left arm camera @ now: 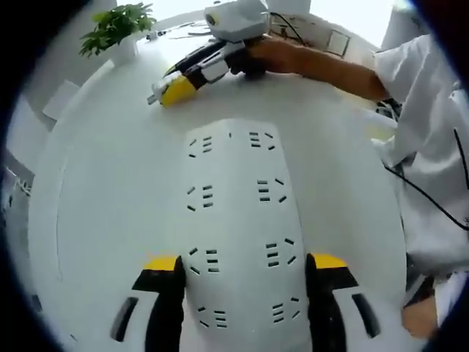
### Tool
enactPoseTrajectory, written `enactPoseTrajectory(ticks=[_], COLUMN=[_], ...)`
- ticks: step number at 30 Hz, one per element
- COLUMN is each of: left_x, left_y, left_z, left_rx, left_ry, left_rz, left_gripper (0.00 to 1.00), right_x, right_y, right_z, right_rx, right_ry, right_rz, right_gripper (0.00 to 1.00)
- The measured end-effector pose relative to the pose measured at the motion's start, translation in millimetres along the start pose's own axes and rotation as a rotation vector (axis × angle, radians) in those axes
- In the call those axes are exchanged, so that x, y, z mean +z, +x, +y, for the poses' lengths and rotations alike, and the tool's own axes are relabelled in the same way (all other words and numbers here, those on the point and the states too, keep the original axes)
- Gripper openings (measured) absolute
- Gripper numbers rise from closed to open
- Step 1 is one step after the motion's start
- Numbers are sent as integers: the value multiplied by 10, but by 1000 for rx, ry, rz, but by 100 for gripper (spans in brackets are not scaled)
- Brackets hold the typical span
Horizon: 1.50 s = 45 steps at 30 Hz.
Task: Straighten the power strip on the desk, plug the charger into it
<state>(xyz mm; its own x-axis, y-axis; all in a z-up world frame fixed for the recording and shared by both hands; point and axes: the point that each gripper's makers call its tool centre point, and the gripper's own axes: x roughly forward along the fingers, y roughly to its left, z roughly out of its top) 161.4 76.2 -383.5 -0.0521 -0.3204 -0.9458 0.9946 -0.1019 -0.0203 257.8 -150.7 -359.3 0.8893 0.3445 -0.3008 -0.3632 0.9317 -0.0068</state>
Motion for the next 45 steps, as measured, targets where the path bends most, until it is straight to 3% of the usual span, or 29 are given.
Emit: enactPoseTrajectory(ticks=[3, 13, 22, 27, 38, 45], left_x=[-1, 41, 66, 60, 58, 65], left_y=[2, 0, 20, 18, 17, 16], left_z=[-2, 42, 44, 47, 36, 31], left_rx=[2, -9, 6, 7, 4, 3], left_ry=[4, -30, -57, -58, -55, -52], left_rz=[17, -18, -13, -14, -25, -24], left_gripper=[68, 67, 68, 68, 68, 68], right_x=[0, 5, 51, 76, 399, 448], right_y=[0, -30, -50, -217, -565, -650], right_z=[-1, -64, -15, 294, 823, 1168], right_rx=[-2, -32, -10, 56, 123, 192], right_ry=[0, 28, 51, 135, 91, 111], right_rz=[0, -7, -8, 81, 207, 328], right_gripper=[29, 29, 29, 28, 28, 28])
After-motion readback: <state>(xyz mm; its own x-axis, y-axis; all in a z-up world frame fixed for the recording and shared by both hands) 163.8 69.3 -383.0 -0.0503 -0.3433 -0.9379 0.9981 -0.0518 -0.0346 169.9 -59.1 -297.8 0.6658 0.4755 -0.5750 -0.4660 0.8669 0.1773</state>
